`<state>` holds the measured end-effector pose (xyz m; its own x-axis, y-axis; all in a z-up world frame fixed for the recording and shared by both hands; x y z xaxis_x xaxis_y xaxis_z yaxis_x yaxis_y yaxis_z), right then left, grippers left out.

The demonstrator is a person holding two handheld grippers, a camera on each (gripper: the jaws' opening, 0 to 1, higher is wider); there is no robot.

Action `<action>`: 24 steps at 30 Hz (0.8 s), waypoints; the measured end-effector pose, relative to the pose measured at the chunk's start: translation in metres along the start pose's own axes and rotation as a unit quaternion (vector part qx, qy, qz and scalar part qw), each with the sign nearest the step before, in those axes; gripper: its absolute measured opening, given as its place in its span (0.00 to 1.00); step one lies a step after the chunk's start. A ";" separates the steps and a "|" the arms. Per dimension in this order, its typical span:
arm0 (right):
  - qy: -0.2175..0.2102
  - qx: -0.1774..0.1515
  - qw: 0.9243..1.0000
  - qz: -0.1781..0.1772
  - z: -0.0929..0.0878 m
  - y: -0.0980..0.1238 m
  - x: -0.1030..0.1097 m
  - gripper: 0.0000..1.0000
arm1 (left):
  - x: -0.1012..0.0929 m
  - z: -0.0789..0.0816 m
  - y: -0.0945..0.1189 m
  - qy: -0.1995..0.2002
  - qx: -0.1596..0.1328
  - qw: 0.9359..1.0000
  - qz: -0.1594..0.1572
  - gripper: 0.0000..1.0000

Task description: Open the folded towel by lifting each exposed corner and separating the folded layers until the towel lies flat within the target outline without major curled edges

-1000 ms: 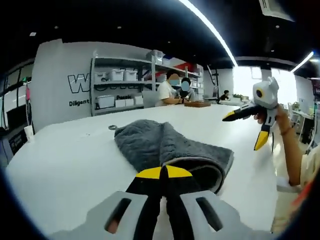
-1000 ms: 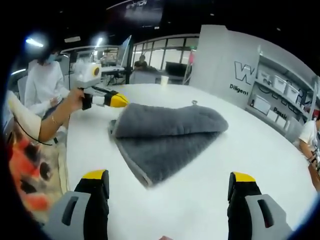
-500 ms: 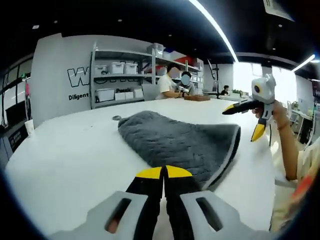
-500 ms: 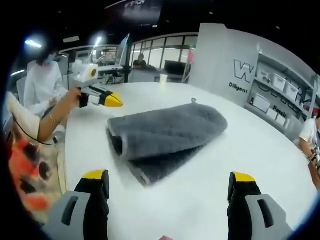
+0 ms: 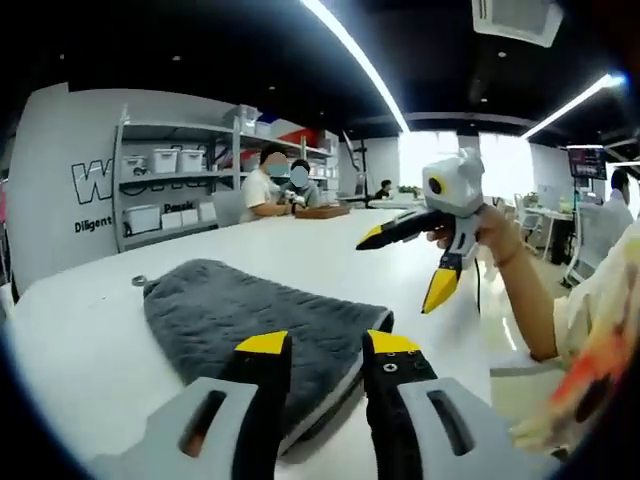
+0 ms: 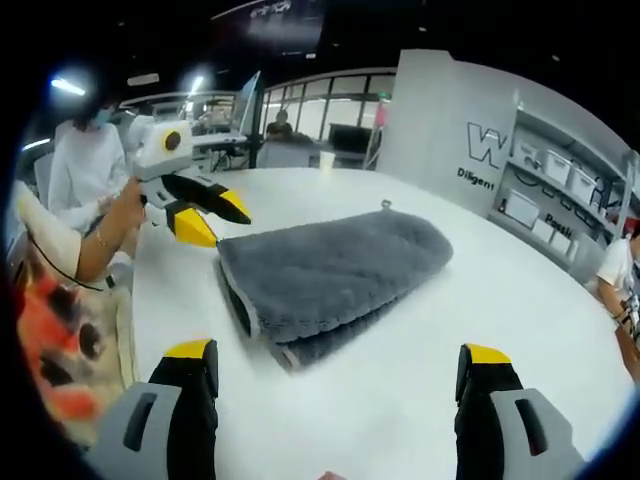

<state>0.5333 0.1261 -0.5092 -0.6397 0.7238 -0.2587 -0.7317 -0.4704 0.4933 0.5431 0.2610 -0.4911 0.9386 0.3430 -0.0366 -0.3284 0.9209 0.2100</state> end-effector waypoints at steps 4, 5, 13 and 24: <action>-0.001 -0.002 1.000 -0.002 0.000 0.002 -0.001 0.99 | -0.018 -0.007 -0.021 -0.024 0.023 0.999 -0.018 0.31; -0.001 -0.003 1.000 -0.003 0.000 0.002 -0.001 0.99 | -0.024 -0.011 -0.030 -0.037 0.034 0.999 -0.020 0.32; 0.001 0.000 1.000 -0.002 -0.001 0.002 -0.002 0.99 | -0.031 -0.020 -0.061 -0.054 0.053 0.997 -0.013 0.30; 0.002 0.001 1.000 0.000 -0.003 0.003 -0.001 0.99 | -0.020 -0.010 -0.069 -0.053 0.036 0.998 0.012 0.04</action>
Point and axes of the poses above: the point that each gripper's makers call its tool centre point, and the gripper's own axes: y roughly backward along the fingers, x roughly to its left, z roughly out of its top, the point moved 1 cm from there along y, roughly backward along the fingers, and after that the axes turned 6 degrees about y, right-handed, at the moved point
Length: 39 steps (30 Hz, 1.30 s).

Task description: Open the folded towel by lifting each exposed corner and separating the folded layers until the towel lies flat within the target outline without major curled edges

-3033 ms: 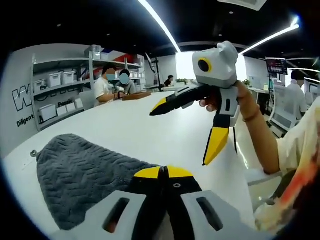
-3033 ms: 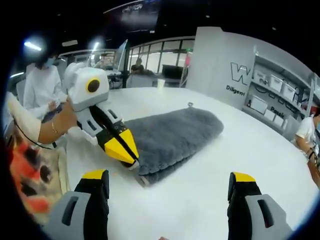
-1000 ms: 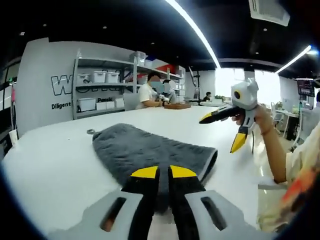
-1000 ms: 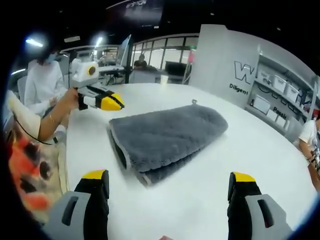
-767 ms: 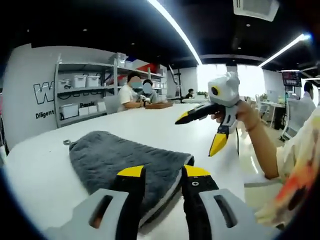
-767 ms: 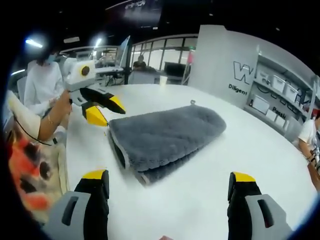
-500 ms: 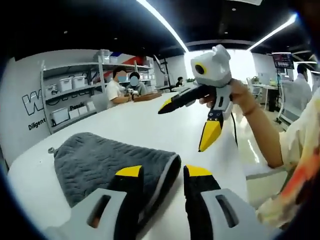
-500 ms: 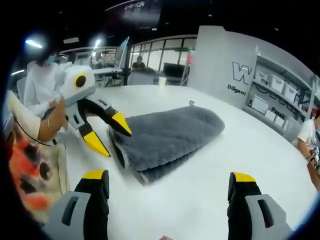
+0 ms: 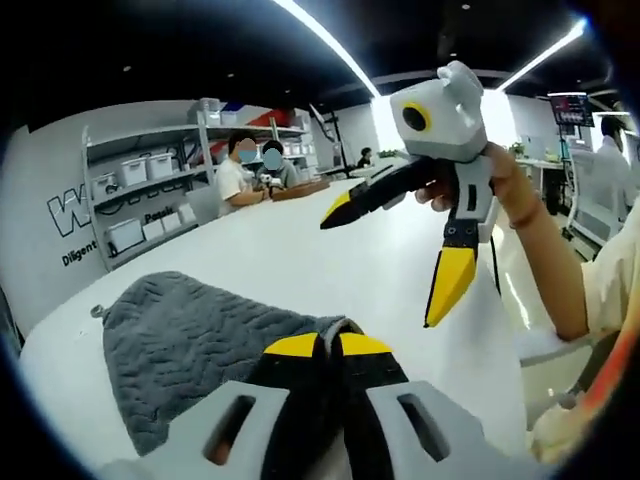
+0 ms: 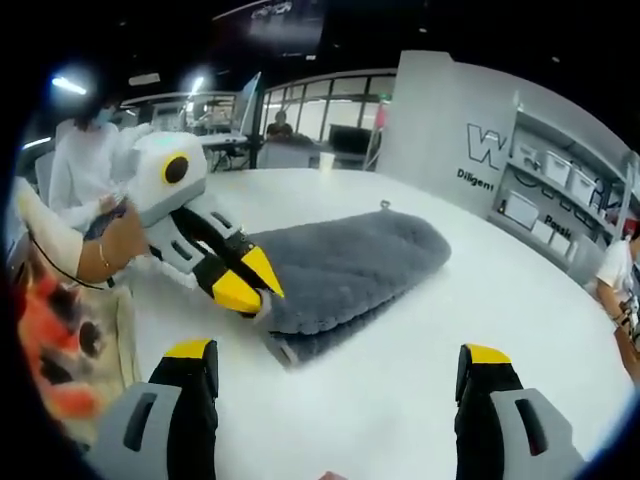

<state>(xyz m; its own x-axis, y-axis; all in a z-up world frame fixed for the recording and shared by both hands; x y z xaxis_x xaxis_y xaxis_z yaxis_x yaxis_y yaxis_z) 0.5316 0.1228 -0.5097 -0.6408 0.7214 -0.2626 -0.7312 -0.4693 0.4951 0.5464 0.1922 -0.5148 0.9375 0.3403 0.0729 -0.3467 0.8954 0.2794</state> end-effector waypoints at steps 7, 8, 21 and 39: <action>-0.001 0.000 1.000 0.000 0.000 -0.001 -0.001 0.99 | 0.021 0.020 0.018 0.079 -0.066 0.994 0.024 0.03; 0.000 0.002 1.000 0.000 -0.001 -0.001 -0.001 0.99 | 0.029 0.024 0.023 0.092 -0.080 0.992 0.034 0.03; 0.004 0.008 1.000 0.010 -0.001 -0.008 0.004 0.99 | 0.108 0.023 0.096 0.128 -0.139 0.968 0.167 0.02; 0.006 0.018 1.000 0.013 -0.003 -0.012 0.006 0.99 | 0.143 -0.005 0.160 0.131 -0.136 0.948 0.256 0.02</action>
<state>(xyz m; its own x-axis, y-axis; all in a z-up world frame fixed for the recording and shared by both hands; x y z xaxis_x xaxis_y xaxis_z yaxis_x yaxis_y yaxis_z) 0.5361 0.1315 -0.5195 -0.6625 0.7028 -0.2592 -0.7056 -0.4694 0.5308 0.6247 0.3856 -0.4639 0.6167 0.7782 -0.1185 -0.7828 0.6222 0.0123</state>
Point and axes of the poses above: the point that each gripper's makers call its tool centre point, and the gripper's own axes: y roughly backward along the fingers, x roughly to its left, z roughly out of its top, the point moved 1 cm from there along y, roughly backward along the fingers, and after that the axes turned 6 degrees about y, right-handed, at the moved point
